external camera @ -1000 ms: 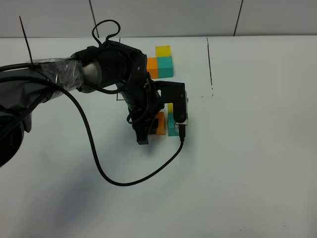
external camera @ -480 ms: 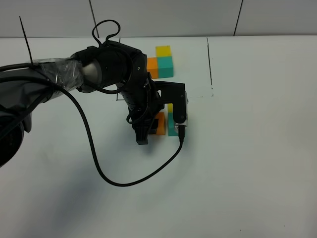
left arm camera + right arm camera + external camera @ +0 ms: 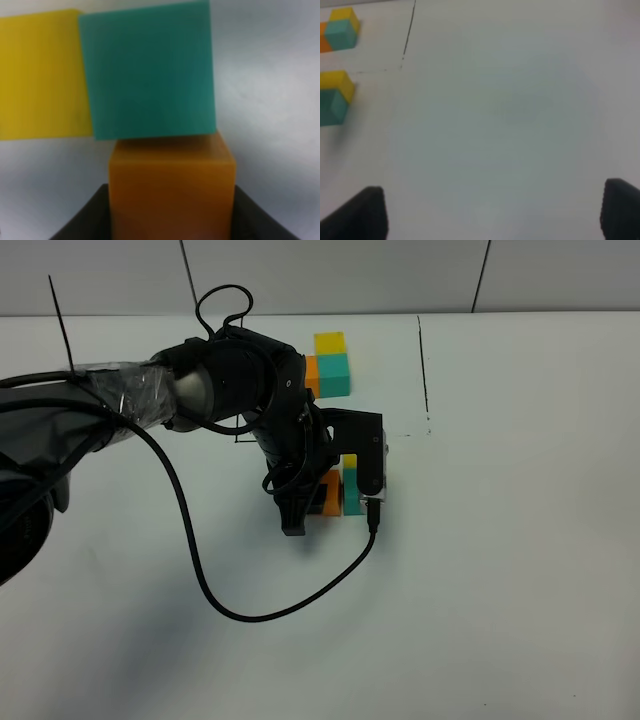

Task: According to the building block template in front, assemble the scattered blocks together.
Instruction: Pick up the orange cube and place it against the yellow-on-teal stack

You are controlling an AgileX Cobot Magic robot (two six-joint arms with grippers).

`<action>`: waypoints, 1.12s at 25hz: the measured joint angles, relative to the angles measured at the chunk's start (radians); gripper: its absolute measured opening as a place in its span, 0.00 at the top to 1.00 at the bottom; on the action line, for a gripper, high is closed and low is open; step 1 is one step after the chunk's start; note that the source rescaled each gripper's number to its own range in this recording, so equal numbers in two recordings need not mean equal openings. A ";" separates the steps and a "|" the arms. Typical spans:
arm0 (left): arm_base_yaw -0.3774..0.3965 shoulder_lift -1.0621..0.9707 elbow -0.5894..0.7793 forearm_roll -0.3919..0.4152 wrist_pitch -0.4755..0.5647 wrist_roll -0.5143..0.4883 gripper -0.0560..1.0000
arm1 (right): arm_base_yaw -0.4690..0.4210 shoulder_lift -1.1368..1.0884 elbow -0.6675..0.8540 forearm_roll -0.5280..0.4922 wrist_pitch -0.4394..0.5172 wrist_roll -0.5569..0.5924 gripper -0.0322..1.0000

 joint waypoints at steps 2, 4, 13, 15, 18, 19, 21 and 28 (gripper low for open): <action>0.000 0.000 0.000 0.000 -0.001 0.000 0.94 | 0.000 0.000 0.000 0.000 0.000 0.000 0.25; 0.000 0.000 0.000 0.000 -0.008 0.000 0.94 | 0.000 0.000 0.000 0.000 0.000 0.000 0.25; -0.007 0.002 0.000 0.016 -0.054 0.000 0.94 | 0.000 0.000 0.000 0.000 0.000 0.000 0.25; -0.007 0.003 0.000 0.016 -0.055 0.000 0.94 | 0.000 0.000 0.000 0.000 0.000 0.000 0.25; -0.007 0.003 0.000 0.016 -0.055 0.000 0.94 | 0.000 0.000 0.000 0.000 0.000 0.000 0.25; -0.007 0.003 0.000 0.016 -0.055 0.000 0.94 | 0.000 0.000 0.000 0.000 0.000 0.000 0.25; -0.007 0.003 0.000 0.016 -0.055 0.000 0.94 | 0.000 0.000 0.000 0.000 0.000 0.000 0.25; -0.007 0.003 0.000 0.016 -0.053 0.000 0.94 | 0.000 0.000 0.000 0.000 0.000 0.000 0.25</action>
